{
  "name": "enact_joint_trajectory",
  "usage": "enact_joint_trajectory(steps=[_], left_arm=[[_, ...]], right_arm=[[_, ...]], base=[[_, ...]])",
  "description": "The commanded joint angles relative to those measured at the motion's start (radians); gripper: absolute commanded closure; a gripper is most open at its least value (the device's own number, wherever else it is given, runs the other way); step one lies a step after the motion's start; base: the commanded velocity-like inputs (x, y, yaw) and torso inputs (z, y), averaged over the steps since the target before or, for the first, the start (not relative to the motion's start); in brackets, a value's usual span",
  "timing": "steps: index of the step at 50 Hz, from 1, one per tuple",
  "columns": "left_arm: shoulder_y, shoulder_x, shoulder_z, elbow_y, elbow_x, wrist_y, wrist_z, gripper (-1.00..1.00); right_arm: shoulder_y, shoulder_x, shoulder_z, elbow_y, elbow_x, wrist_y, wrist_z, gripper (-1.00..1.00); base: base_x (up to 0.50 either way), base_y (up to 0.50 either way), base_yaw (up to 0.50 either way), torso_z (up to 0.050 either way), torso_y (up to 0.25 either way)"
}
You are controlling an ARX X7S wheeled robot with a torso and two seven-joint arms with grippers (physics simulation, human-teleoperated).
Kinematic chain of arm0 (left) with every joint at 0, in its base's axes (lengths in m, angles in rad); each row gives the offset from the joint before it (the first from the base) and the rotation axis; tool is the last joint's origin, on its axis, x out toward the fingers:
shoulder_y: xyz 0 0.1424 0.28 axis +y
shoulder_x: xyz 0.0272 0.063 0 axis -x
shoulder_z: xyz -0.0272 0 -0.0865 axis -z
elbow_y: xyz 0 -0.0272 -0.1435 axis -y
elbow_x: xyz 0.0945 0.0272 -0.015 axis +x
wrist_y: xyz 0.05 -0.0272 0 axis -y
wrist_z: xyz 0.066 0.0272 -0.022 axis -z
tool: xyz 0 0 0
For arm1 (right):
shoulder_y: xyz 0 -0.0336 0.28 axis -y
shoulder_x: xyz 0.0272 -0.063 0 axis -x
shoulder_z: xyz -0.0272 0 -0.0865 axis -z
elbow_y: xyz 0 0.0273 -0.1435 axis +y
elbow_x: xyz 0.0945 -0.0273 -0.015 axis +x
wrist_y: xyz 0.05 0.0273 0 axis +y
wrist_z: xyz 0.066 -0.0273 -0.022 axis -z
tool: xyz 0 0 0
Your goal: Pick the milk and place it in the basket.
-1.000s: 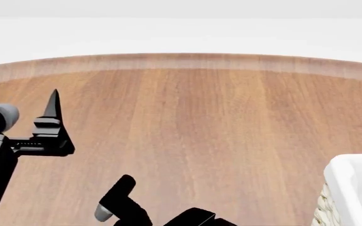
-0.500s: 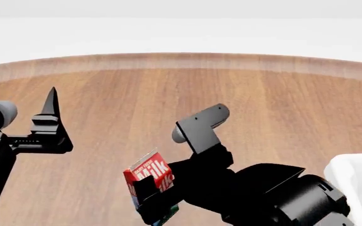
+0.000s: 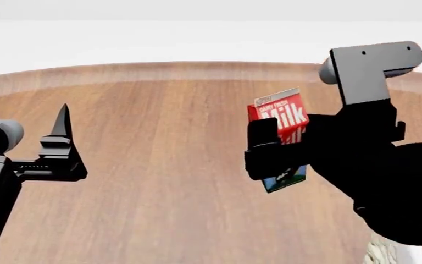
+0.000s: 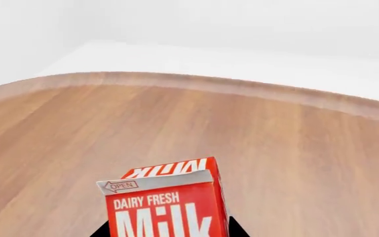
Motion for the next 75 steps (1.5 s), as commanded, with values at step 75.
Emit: enact_joint_trajectory(steps=[75], left_arm=[[0.008,-0.026,0.03,-0.035,-0.016,0.046,-0.019,-1.0]], right_arm=[[-0.264,0.552,0.137,-0.127,0.057,-0.328,0.472,1.0]], base=[[0.0,0.0,0.0,0.0,0.001]])
